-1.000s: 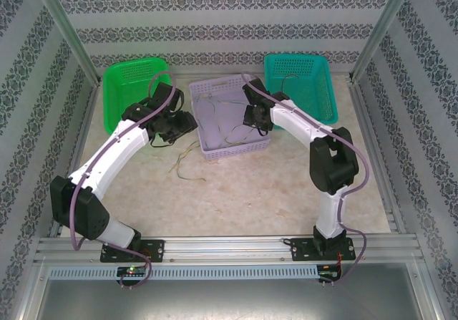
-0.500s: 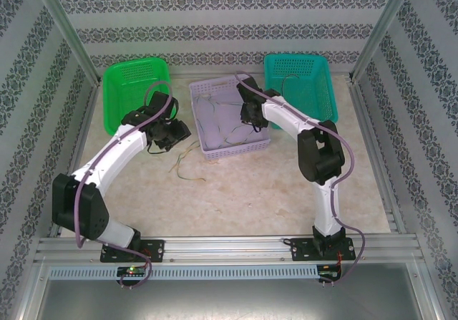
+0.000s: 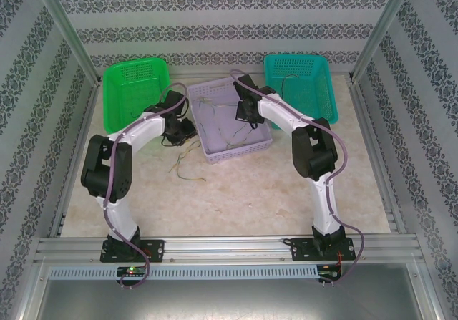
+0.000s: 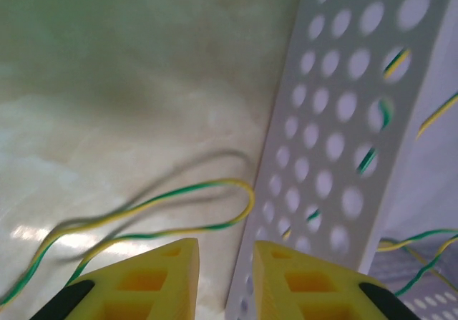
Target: Untangle the cables
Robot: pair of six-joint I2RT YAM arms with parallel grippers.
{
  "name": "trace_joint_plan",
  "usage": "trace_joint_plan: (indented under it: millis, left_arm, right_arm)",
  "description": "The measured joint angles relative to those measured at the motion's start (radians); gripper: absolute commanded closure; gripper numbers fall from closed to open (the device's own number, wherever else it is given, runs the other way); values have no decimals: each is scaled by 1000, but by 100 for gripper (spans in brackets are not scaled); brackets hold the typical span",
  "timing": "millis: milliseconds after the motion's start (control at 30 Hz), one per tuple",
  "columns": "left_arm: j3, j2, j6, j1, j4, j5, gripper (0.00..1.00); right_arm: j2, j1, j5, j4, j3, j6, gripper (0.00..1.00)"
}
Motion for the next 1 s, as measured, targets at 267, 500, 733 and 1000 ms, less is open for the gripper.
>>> trace_joint_plan:
  millis: [267, 500, 733, 1000]
  left_arm:
    - [74, 69, 12, -1, 12, 26, 77]
    - [140, 126, 20, -2, 15, 25, 78]
    - [170, 128, 23, -2, 10, 5, 71]
    - [169, -32, 22, -2, -62, -68, 60]
  right_arm:
    - [52, 29, -11, -6, 62, -22, 100]
    - [109, 27, -40, -9, 92, -21, 100]
    - [120, 13, -53, -34, 91, -31, 79]
    - [58, 6, -39, -84, 88, -61, 57]
